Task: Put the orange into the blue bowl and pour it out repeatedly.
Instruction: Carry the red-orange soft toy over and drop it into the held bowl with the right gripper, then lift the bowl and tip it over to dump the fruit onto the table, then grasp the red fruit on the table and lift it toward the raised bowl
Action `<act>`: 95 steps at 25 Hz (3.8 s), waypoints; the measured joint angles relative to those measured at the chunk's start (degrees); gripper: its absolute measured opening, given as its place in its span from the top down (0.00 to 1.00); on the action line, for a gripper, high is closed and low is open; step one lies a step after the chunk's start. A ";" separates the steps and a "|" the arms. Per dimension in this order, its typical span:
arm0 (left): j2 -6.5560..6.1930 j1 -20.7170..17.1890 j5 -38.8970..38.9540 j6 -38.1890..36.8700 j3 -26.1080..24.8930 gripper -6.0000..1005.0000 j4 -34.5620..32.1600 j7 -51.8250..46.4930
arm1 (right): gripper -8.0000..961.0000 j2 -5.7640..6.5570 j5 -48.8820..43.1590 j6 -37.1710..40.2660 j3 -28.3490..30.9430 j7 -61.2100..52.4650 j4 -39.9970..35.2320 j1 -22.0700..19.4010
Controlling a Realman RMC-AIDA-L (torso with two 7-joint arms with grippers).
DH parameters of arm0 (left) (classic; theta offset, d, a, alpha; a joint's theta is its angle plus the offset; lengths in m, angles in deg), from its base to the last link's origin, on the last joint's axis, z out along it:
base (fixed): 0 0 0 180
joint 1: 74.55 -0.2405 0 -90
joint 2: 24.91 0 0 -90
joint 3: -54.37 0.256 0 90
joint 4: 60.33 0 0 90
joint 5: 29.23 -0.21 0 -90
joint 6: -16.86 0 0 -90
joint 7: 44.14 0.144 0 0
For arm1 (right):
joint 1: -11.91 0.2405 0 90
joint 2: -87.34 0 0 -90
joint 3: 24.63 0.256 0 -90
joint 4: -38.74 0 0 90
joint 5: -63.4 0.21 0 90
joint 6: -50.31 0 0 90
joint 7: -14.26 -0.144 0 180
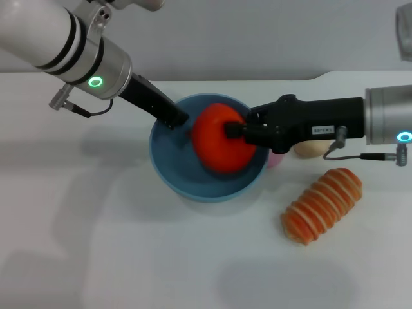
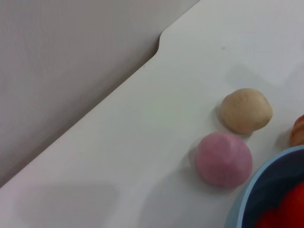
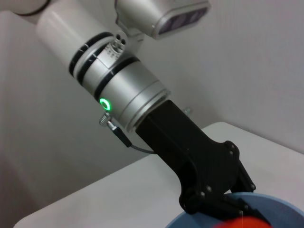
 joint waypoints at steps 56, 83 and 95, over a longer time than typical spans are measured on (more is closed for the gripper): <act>0.10 -24.19 -23.94 56.13 38.63 0.99 -21.99 15.09 | 0.23 -0.23 53.05 -5.24 16.99 67.11 39.46 -14.32; 0.74 -34.95 -19.77 88.21 49.72 0.99 -13.17 49.45 | 0.23 -0.23 54.48 -5.67 18.78 66.75 40.57 -14.02; 0.08 -18.42 1.27 40.63 16.91 0.99 -14.99 11.29 | 0.23 0.52 45.47 -6.05 19.36 45.26 33.11 -14.50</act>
